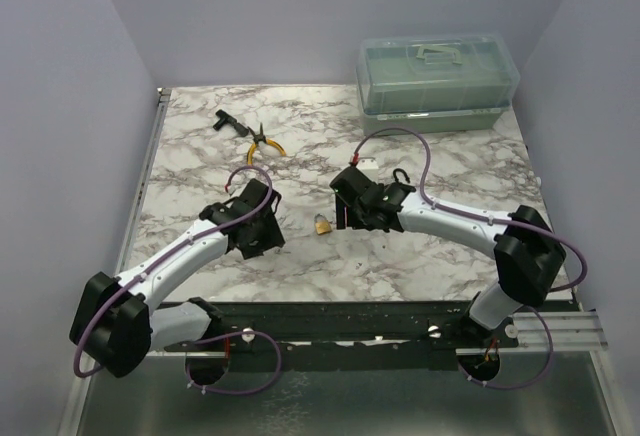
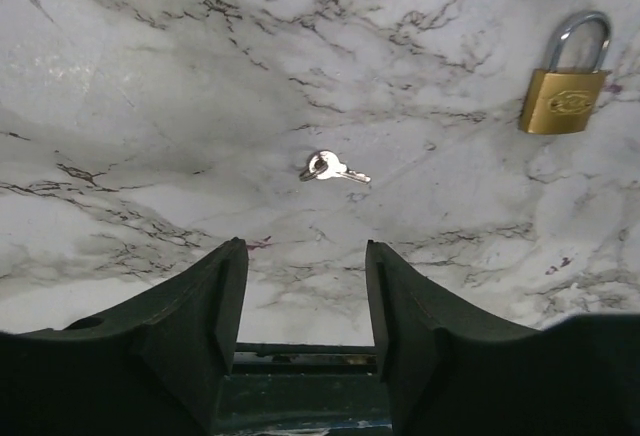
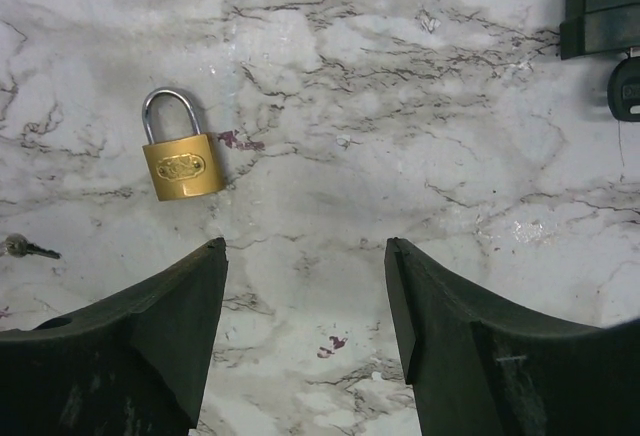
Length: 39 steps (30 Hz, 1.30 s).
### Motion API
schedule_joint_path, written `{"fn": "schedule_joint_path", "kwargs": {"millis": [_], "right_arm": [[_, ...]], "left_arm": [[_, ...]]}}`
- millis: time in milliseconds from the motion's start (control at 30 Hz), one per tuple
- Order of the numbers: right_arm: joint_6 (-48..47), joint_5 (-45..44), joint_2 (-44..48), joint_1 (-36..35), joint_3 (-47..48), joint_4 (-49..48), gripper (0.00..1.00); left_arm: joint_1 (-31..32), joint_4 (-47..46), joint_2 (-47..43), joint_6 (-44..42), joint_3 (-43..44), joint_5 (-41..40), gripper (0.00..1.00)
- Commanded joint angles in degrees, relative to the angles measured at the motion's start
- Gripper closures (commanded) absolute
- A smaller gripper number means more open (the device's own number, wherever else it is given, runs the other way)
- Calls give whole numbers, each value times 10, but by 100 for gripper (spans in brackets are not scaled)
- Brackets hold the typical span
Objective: Unlock with the key
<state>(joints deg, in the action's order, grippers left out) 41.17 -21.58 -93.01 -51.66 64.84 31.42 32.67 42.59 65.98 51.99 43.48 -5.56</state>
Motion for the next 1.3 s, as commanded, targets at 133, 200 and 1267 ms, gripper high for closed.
{"fn": "schedule_joint_path", "kwargs": {"millis": [133,200,1267], "right_arm": [[8,-20,28,2,-24,-10,31],[8,-21,29,2,-22,-5,31],[5,-8,41,2,-37,-7,35]], "left_arm": [[18,-80,28,1,-44,-16,50],[20,-95,37,-4,-50,-16,52],[21,-193,127,-52,-70,-25,100]]}}
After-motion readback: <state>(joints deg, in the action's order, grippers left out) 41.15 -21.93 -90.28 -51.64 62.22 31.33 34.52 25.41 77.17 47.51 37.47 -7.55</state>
